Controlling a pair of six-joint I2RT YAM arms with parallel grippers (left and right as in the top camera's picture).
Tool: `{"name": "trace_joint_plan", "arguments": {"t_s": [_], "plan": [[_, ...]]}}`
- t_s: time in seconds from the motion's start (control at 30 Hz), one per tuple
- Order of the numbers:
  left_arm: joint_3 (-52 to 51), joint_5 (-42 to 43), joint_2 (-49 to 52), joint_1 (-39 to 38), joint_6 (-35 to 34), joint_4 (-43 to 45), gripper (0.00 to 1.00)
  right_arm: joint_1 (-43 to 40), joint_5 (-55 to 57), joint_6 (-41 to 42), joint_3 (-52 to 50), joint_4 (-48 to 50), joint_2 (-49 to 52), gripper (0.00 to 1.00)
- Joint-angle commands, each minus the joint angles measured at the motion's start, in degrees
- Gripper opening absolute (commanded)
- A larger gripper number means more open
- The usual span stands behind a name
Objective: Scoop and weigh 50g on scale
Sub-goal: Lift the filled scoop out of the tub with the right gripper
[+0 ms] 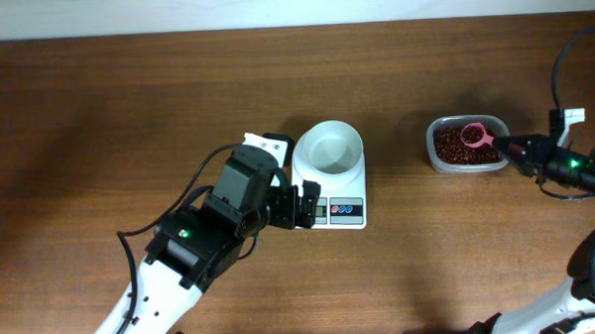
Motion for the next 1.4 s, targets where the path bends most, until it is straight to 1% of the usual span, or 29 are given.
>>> {"name": "trace_joint_plan", "arguments": {"t_s": [0.0, 0.03, 0.07, 0.1, 0.37, 0.57, 0.8, 1.0, 1.13, 1.27, 1.37], "plan": [[1.0, -0.6, -0.9, -0.2, 1.1, -0.1, 0.99, -1.0, 10.4, 5.6, -0.3, 1.6, 0.5, 0.04], [1.0, -0.6, -0.9, -0.2, 1.1, -0.1, 0.99, -1.2, 9.3, 5.4, -0.3, 1.4, 0.5, 0.04], [1.0, -0.6, -0.9, -0.2, 1.1, -0.1, 0.99, -1.3, 2.4, 2.1, -0.3, 1.5, 0.5, 0.04], [1.0, -0.6, -0.9, -0.2, 1.1, -0.1, 0.99, -1.4, 0.8, 1.6, -0.3, 1.6, 0.5, 0.04], [1.0, -0.6, -0.9, -0.2, 1.1, -0.1, 0.99, -1.4, -1.2, 1.8, -0.3, -0.1, 0.5, 0.04], [1.0, -0.6, -0.9, -0.2, 1.1, 0.0, 0.99, -1.4, -8.2, 1.8, -0.3, -1.4, 0.5, 0.04], [1.0, -0.6, -0.9, -0.2, 1.1, 0.0, 0.99, -1.3, -12.5, 0.8, -0.3, -5.0, 0.5, 0.04], [1.0, -0.6, -0.9, -0.2, 1.1, 0.0, 0.99, -1.3, -13.2, 0.4, -0.3, -8.0, 0.5, 0.04], [1.0, -0.6, -0.9, -0.2, 1.1, 0.0, 0.99, -1.3, -16.8, -6.9, -0.3, -14.6, 0.5, 0.04], [1.0, -0.6, -0.9, -0.2, 1.1, 0.0, 0.99, -1.3, -16.8, -7.6, -0.3, -16.9, 0.2, 0.04], [1.0, -0.6, -0.9, -0.2, 1.1, 0.0, 0.99, -1.2, -17.0, -10.3, -0.3, -20.0, -0.3, 0.04]]}}
